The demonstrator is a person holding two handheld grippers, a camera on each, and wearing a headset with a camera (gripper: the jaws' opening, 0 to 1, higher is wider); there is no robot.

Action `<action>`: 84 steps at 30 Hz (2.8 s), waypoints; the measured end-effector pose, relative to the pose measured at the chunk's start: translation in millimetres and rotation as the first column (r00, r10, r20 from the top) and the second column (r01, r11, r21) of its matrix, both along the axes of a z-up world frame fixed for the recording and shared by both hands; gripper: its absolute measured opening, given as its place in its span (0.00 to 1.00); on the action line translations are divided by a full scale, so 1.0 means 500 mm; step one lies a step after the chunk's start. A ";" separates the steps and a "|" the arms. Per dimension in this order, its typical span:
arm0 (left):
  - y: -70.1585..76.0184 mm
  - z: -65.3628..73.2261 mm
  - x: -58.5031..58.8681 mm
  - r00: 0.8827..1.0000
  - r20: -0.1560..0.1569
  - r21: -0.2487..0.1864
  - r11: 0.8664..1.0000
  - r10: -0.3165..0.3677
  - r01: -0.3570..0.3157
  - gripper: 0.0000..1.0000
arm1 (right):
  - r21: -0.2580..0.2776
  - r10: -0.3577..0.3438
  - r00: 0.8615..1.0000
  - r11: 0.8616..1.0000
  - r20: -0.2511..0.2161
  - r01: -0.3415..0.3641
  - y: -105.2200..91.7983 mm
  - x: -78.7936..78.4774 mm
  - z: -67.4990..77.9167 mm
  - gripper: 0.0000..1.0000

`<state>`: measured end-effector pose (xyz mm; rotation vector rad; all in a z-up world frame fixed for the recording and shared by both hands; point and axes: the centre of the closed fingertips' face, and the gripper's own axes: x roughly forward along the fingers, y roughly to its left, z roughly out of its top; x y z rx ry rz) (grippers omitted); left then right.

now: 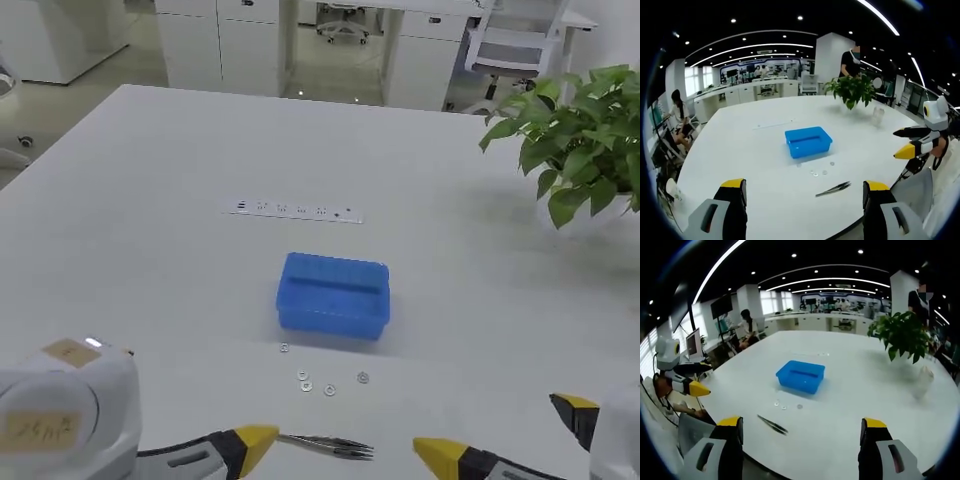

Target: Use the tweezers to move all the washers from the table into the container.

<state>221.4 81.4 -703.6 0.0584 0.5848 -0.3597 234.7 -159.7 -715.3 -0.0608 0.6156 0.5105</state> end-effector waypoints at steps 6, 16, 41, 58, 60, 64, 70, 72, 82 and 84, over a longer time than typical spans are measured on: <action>-0.005 0.002 0.012 1.000 0.009 -0.001 1.000 0.000 0.000 0.99 | -0.006 0.013 1.000 1.000 0.011 -0.013 0.006 0.019 0.003 0.95; -0.029 -0.020 0.022 0.998 -0.022 -0.007 0.998 -0.067 0.066 0.99 | -0.004 0.027 1.000 1.000 0.016 -0.027 0.022 0.041 0.003 0.93; -0.113 -0.176 0.063 0.926 -0.194 0.042 0.940 -0.325 0.339 0.74 | -0.034 0.100 0.991 0.994 -0.089 -0.103 0.065 0.060 -0.092 0.88; -0.151 -0.307 0.087 0.803 -0.367 0.084 0.843 -0.470 0.532 0.31 | -0.039 0.148 0.978 0.987 -0.148 -0.156 0.078 0.087 -0.134 0.84; -0.155 -0.317 0.086 0.790 -0.375 0.076 0.833 -0.485 0.547 0.28 | -0.035 0.154 0.976 0.986 -0.155 -0.161 0.081 0.089 -0.139 0.84; -0.161 -0.339 0.077 0.755 -0.391 0.053 0.807 -0.526 0.589 0.23 | -0.002 0.195 0.967 0.980 -0.163 -0.198 0.098 0.089 -0.146 0.85; -0.166 -0.347 0.075 0.714 -0.384 0.074 0.751 -0.585 0.656 0.15 | -0.008 0.211 0.963 0.977 -0.166 -0.215 0.107 0.103 -0.150 0.85; -0.168 -0.351 0.071 0.682 -0.386 0.089 0.711 -0.621 0.697 0.10 | -0.004 0.216 0.962 0.976 -0.165 -0.219 0.111 0.104 -0.149 0.84; -0.175 -0.346 0.050 0.610 -0.372 0.209 0.577 -0.700 0.790 0.00 | -0.036 0.380 0.909 0.920 -0.174 -0.391 0.155 0.080 -0.161 0.67; -0.175 -0.334 0.048 0.613 -0.368 0.217 0.576 -0.699 0.788 0.00 | -0.057 0.395 0.906 0.912 -0.151 -0.407 0.163 0.081 -0.163 0.58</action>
